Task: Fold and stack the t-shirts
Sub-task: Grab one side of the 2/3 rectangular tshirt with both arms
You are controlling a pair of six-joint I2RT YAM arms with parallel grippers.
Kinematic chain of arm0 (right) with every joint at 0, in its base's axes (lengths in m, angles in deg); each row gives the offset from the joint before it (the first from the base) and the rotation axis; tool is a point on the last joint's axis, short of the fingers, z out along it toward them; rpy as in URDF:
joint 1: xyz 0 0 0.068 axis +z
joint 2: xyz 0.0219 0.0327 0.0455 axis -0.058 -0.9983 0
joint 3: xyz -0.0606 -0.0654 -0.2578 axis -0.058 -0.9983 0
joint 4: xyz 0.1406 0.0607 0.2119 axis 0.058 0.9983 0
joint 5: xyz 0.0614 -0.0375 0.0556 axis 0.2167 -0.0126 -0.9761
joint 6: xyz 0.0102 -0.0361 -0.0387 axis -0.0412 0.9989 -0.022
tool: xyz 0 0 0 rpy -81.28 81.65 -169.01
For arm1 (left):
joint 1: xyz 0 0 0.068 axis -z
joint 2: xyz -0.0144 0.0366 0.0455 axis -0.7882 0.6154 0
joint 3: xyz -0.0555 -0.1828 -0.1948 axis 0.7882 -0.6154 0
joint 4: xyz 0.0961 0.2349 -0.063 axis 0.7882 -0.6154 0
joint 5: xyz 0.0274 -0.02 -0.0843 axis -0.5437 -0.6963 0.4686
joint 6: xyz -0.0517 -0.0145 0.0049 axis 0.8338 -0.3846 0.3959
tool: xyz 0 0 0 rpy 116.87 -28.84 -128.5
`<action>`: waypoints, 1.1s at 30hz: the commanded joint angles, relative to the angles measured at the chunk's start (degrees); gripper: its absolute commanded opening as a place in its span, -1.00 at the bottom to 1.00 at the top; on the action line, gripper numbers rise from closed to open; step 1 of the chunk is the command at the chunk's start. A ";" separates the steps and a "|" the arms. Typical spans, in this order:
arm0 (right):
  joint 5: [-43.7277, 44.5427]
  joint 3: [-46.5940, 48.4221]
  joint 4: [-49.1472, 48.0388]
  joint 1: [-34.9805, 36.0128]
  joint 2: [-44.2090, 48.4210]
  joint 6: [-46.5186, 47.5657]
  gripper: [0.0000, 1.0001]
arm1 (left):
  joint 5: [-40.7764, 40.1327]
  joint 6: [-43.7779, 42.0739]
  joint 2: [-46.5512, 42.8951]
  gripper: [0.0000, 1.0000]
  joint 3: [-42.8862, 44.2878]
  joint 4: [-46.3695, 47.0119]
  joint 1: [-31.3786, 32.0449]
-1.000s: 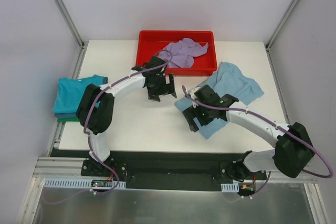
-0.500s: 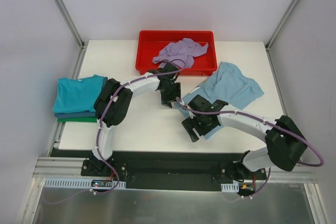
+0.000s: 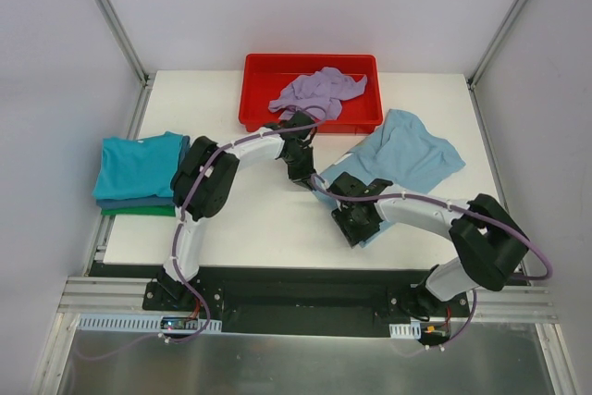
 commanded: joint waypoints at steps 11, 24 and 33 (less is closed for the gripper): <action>2.54 -0.51 2.57 1.05 -2.63 -6.10 -0.99 | -5.95 1.28 -5.77 -1.00 -7.05 -1.54 0.05; -37.89 5.90 -2.00 3.16 8.19 -5.30 -0.99 | -26.07 8.31 -35.72 -1.00 -25.86 -10.93 0.05; -51.60 9.51 -11.91 5.45 8.10 -12.23 -0.99 | -35.05 8.93 -56.12 -1.00 -29.12 -20.87 0.05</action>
